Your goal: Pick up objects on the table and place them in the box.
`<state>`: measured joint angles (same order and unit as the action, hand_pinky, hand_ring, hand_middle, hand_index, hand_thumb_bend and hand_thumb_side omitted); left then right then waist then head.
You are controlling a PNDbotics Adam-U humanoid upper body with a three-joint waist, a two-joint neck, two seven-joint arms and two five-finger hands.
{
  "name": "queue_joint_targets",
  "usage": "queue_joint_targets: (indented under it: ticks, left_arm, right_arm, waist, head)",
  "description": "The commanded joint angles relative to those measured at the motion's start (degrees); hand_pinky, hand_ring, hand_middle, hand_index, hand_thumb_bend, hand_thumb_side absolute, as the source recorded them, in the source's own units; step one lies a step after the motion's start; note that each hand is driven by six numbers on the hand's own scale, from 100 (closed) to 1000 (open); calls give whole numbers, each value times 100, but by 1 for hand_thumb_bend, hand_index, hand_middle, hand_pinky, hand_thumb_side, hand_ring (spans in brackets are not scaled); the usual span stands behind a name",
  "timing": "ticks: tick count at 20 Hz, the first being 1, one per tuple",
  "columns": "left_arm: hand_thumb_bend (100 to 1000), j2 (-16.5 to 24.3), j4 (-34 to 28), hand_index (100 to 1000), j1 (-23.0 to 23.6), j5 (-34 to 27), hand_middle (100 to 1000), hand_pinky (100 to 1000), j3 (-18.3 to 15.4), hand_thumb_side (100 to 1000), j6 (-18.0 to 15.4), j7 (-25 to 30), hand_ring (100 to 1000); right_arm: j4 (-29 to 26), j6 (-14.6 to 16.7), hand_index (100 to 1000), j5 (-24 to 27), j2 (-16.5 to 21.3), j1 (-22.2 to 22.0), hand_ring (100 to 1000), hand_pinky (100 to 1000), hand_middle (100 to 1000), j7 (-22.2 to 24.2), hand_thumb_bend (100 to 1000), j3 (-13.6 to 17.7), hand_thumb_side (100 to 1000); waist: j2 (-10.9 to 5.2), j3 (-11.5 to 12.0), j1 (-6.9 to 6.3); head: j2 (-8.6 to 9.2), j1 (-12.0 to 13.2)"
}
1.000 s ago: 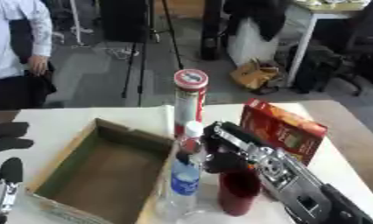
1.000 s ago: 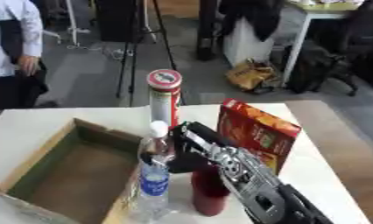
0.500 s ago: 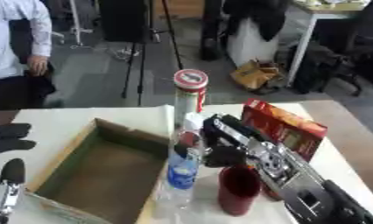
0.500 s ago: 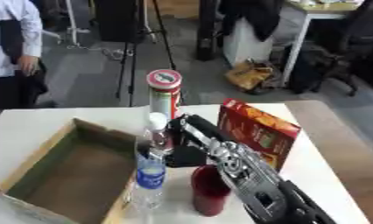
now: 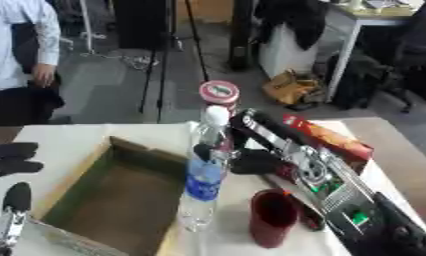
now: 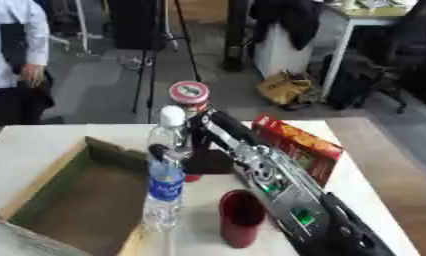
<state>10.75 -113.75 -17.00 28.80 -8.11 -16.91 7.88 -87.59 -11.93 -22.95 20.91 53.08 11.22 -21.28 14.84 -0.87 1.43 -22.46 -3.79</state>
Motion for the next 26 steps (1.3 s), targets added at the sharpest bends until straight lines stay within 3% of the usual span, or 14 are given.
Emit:
queue_joint_targets:
  ticks: [1, 14, 26]
  left_arm:
    - [100, 54, -84, 755, -22, -25, 797, 838, -8, 799, -1, 34, 808]
    - [100, 52, -84, 755, 10, -48, 798, 838, 20, 802, -9, 127, 809]
    - [100, 33, -84, 755, 3, -116, 800, 838, 86, 804, -38, 253, 810]
  right_arm:
    - [-188, -49, 460, 47, 142, 253, 531, 583, 331, -27, 382, 97, 722]
    - [-155, -168, 460, 100, -171, 886, 532, 592, 330, -216, 361, 222, 740]
    - [920, 30, 460, -509, -974, 1415, 538, 609, 329, -237, 356, 232, 736]
  waist:
    - [-138, -12, 5]
    - [-181, 86, 84]
    - [-135, 375, 147]
  head:
    - [25, 39]
    - [-7, 64]
    - [-17, -153]
